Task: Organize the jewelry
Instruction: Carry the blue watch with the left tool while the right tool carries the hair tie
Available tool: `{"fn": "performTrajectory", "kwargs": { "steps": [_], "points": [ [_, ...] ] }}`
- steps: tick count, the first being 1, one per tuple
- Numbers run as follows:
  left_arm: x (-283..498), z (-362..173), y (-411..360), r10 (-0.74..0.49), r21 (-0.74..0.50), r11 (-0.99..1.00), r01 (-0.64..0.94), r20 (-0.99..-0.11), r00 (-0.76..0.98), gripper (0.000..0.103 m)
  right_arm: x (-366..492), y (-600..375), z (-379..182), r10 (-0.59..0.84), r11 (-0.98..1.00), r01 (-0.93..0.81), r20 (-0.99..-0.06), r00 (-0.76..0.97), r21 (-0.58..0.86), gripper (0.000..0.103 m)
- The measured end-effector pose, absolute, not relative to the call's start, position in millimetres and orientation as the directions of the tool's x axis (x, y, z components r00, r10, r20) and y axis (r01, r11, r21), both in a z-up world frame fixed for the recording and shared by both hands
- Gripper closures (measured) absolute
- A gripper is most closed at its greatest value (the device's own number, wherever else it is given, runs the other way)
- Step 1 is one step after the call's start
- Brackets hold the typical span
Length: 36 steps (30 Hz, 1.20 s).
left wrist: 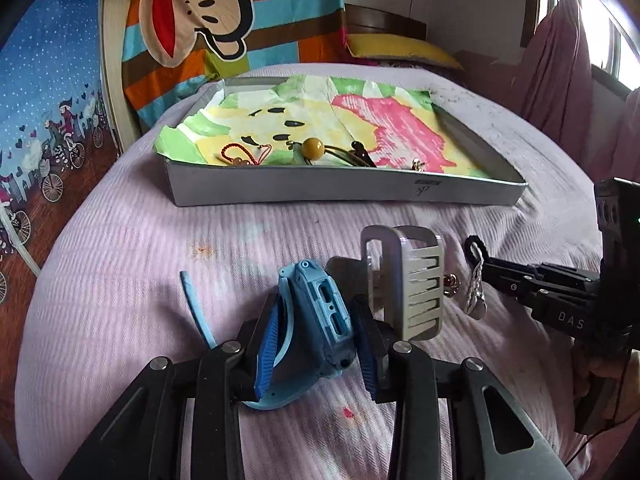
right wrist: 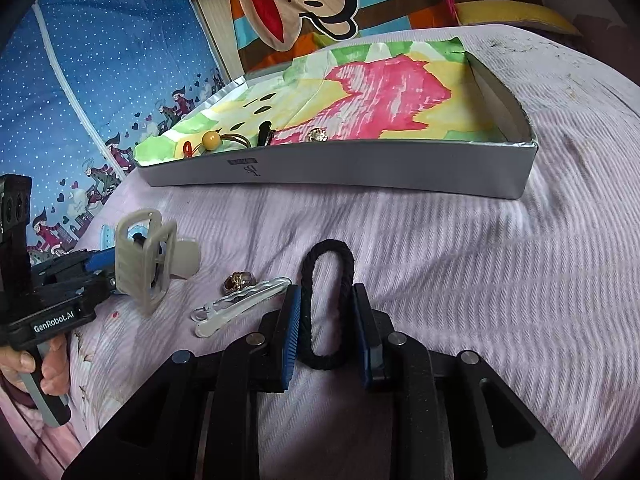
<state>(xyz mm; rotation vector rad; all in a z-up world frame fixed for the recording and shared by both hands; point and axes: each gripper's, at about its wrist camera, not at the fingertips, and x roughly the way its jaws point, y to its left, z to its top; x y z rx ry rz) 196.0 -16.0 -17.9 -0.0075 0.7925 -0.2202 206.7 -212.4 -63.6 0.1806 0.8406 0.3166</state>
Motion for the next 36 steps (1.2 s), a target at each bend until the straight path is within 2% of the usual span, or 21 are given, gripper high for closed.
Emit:
{"fn": "performTrajectory", "kwargs": {
  "steps": [4,8,16,24,31,36],
  "points": [
    [182,-15,-16,-0.205,-0.079,0.976,0.205,-0.660,0.723,0.077,202,-212,-62,0.359,0.933,-0.219,-0.684,0.635,0.287,0.098],
    [172,-10,-15,-0.212,-0.080,0.975,0.207,-0.611,0.763,0.083,193,-210,-53,0.356,0.934,-0.241,-0.647,0.675,0.263,0.098],
    [169,9,1,-0.245,-0.166,0.969,0.184,-0.530,0.812,0.083,177,-209,-26,0.364,0.931,-0.276,-0.551,0.751,0.238,0.098],
    [200,54,4,-0.256,-0.186,0.964,0.192,-0.442,0.860,0.083,195,-206,14,0.378,0.925,-0.307,-0.473,0.796,0.222,0.098],
    [250,70,4,-0.285,-0.234,0.952,0.198,-0.432,0.856,0.083,236,-192,43,0.399,0.916,-0.327,-0.436,0.807,0.232,0.098],
    [292,59,1,-0.293,-0.261,0.949,0.178,-0.510,0.809,0.083,275,-185,40,0.423,0.903,-0.321,-0.466,0.777,0.284,0.098]
  ]
}}
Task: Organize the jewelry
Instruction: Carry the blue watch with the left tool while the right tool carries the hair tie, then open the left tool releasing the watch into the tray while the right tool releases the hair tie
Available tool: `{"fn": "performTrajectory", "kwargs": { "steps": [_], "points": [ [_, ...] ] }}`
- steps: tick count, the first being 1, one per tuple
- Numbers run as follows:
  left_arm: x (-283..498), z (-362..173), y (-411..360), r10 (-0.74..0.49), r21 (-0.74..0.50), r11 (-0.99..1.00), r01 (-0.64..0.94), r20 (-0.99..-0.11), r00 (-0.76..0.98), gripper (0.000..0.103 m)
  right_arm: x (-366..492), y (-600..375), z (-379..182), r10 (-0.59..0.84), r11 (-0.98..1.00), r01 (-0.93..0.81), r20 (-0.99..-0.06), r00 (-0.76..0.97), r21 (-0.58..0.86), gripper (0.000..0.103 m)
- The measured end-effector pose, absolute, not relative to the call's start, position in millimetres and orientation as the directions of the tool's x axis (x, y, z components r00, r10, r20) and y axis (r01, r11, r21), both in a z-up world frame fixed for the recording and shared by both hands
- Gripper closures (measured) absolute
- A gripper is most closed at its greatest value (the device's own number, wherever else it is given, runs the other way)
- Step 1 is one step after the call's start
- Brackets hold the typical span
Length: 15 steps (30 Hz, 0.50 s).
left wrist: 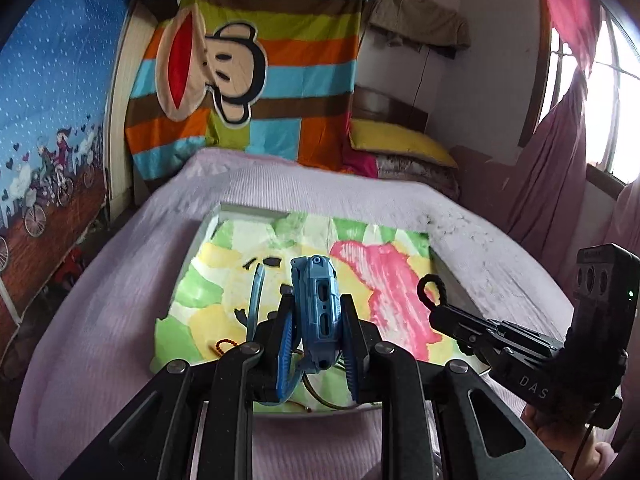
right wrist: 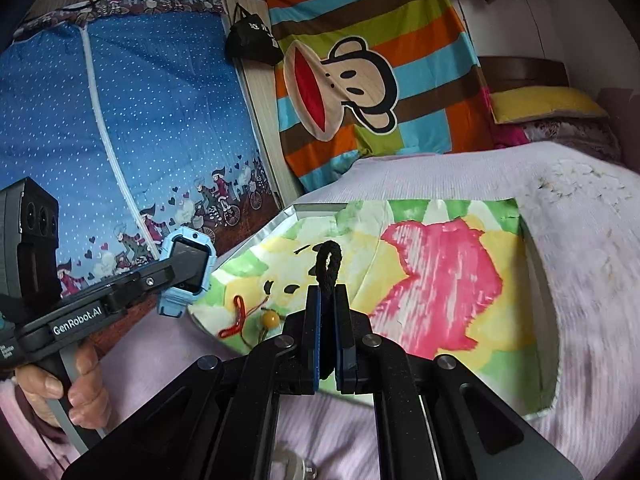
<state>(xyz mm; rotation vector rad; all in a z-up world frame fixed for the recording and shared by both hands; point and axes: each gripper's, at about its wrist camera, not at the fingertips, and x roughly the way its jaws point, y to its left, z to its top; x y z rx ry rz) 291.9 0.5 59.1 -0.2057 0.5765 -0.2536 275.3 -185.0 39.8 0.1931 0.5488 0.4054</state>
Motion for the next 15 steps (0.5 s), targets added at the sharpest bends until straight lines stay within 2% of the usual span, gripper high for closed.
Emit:
{"fn": "performTrajectory", "kwargs": {
  "steps": [9,15],
  "points": [
    [329,22,-3,-0.270,-0.271,0.955,0.117,-0.644,0.716,0.082,317,-167,8,0.375,0.927,-0.289,-0.599,0.707,0.239,0.098],
    [330,17,-3,-0.277,-0.281,0.953,0.115,-0.655,0.703,0.081,328,-163,-12,0.365,0.931,-0.277,-0.653,0.664,0.239,0.098]
  ]
}}
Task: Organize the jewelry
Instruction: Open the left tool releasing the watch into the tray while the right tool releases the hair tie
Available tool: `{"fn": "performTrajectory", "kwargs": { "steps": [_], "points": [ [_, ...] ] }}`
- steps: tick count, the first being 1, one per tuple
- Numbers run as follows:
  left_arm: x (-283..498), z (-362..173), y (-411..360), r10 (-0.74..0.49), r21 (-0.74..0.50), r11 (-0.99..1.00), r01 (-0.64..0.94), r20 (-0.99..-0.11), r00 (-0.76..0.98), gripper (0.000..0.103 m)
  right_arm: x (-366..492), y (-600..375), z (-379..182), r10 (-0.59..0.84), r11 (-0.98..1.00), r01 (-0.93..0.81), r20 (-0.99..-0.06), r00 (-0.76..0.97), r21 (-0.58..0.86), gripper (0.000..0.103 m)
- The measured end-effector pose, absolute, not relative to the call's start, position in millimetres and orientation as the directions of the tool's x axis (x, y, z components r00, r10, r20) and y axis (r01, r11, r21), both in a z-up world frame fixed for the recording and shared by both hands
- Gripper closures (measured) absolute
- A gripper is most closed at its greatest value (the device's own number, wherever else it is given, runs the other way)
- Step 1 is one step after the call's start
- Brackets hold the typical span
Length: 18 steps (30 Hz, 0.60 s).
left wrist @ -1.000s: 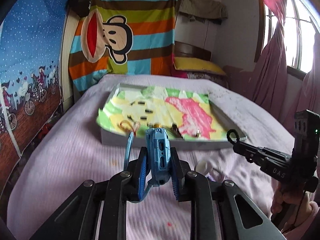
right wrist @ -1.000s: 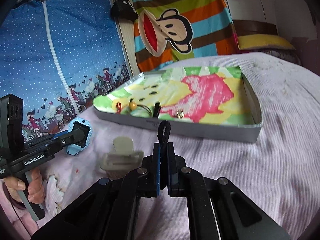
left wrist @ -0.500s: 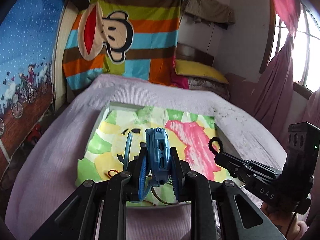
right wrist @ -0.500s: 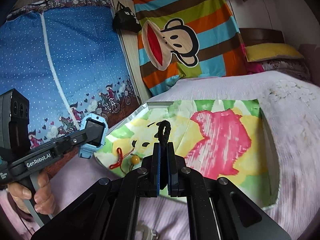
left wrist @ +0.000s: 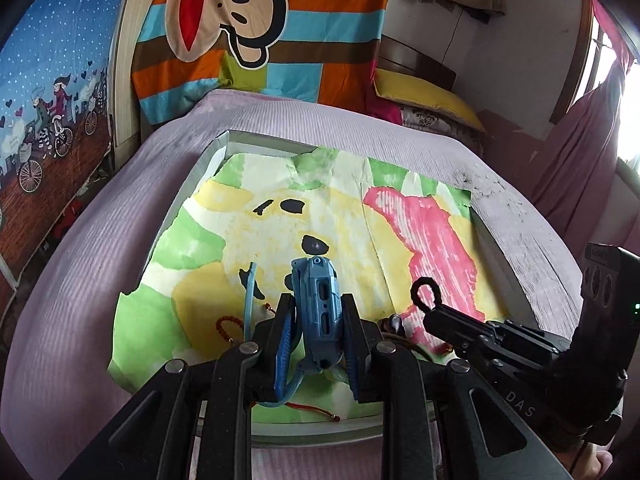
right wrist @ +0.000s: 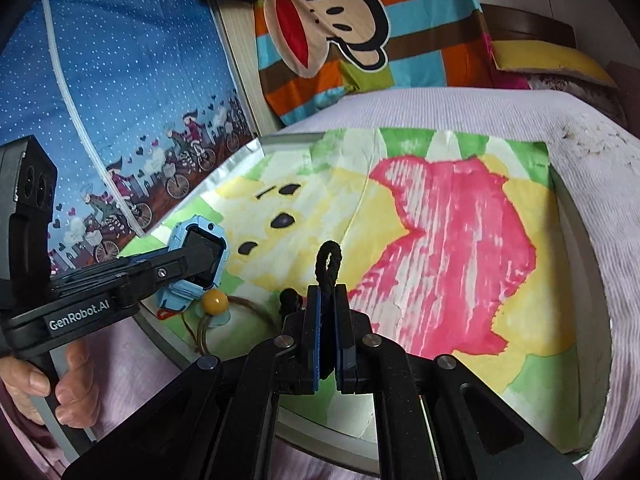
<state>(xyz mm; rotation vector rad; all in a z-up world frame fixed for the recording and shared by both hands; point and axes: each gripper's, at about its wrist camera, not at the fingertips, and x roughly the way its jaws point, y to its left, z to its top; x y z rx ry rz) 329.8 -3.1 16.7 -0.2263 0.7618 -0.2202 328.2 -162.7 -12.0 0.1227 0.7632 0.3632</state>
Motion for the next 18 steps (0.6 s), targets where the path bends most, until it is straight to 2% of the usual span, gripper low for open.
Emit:
{"fn": "performTrajectory", "kwargs": {
  "steps": [4,10,13,15,16,18],
  "points": [
    [330,17,-1,-0.288,-0.297,0.948,0.112,-0.654,0.700,0.077,332,-162,-19,0.353,0.935,-0.264,-0.672,0.651,0.235,0.098],
    [319,24,1,-0.289,-0.313,0.943,0.113,-0.604,0.743,0.053,330,-168,-20,0.349,0.937,-0.252,-0.669,0.656,0.242,0.095],
    [311,29,2,-0.280,-0.301,0.946,0.117,-0.582,0.764,0.052,322,-173,-15,0.344,0.939,-0.246,-0.645,0.683,0.240,0.081],
    [305,32,3,-0.270,-0.294,0.949,0.115,-0.567,0.779,0.046,313,-178,-9,0.334,0.942,-0.241,-0.619,0.711,0.232,0.071],
    [302,34,4,-0.263,-0.289,0.951,0.113,-0.558,0.787,0.040,309,-180,-6,0.329,0.944,-0.238,-0.607,0.723,0.229,0.070],
    [293,38,4,-0.247,-0.273,0.956,0.112,-0.531,0.810,0.036,300,-184,0,0.314,0.949,-0.227,-0.578,0.753,0.220,0.065]
  ]
}}
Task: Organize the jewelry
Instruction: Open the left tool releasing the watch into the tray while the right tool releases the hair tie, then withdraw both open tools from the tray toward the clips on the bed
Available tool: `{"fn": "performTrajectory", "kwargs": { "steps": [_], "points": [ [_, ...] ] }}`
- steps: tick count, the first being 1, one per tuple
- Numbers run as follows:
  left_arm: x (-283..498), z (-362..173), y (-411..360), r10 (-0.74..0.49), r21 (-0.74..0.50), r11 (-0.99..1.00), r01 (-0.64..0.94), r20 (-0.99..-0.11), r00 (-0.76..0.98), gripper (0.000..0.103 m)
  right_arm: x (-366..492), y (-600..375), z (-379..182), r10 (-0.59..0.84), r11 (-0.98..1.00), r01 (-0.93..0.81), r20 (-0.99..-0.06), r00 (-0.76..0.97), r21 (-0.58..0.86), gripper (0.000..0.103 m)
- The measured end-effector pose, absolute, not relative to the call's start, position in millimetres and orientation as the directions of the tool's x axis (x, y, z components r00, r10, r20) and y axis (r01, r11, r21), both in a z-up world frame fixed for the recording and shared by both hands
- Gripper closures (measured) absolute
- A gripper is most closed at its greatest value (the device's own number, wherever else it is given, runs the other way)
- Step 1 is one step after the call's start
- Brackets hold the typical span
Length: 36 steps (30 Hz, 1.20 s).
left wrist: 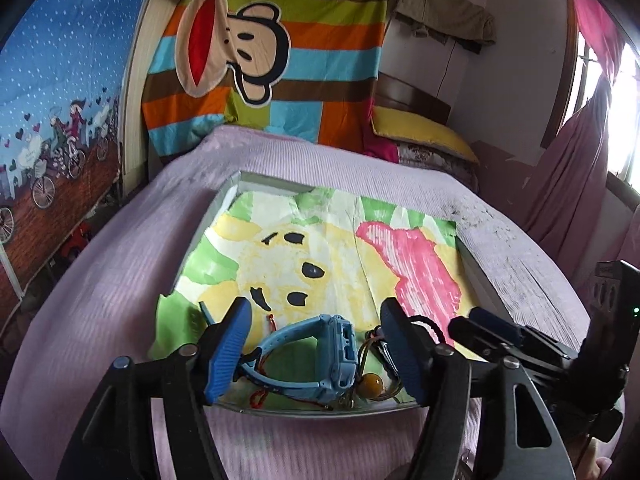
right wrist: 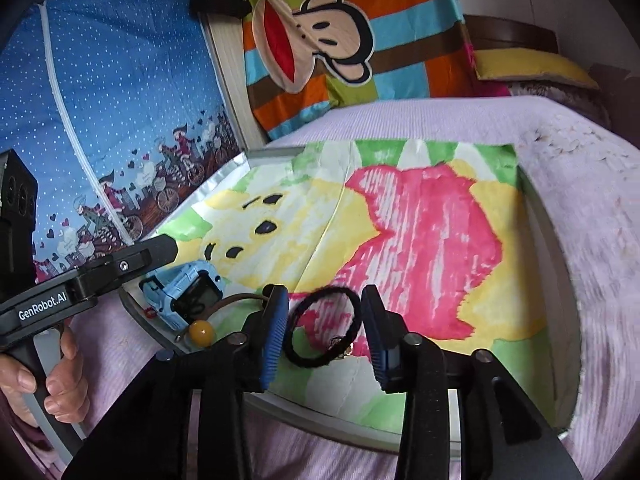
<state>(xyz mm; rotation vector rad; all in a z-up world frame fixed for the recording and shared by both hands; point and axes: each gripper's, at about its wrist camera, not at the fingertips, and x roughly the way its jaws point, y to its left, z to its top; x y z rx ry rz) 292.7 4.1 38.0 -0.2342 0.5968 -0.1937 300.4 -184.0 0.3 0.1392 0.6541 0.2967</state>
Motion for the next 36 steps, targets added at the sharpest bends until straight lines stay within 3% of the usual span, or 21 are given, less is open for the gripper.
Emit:
{"fn": "performTrajectory", "kwargs": {
  "steps": [4,7,9,23,36],
  "points": [
    [273,46,5,-0.215,-0.233,0.966,0.112,-0.485,0.848,0.020,278,-194,16,0.296,0.953,-0.216,-0.501,0.813,0.212,0.050],
    [256,51,7,-0.189,-0.212,0.972,0.102,-0.447,0.874,0.007,258,-202,26,0.271,0.958,-0.199,-0.439,0.857,0.205,0.030],
    [243,54,9,-0.165,-0.201,0.976,0.086,-0.416,0.894,0.002,242,-210,31,0.248,0.962,-0.179,-0.385,0.889,0.207,0.002],
    [176,58,11,-0.124,-0.182,0.981,0.071,-0.300,0.946,0.000,156,-229,56,0.189,0.979,-0.165,-0.218,0.958,0.121,0.001],
    [139,37,1,-0.130,-0.097,0.990,0.106,-0.288,0.949,0.000,110,-235,40,0.181,0.982,-0.163,-0.230,0.956,0.096,0.001]
  ]
}}
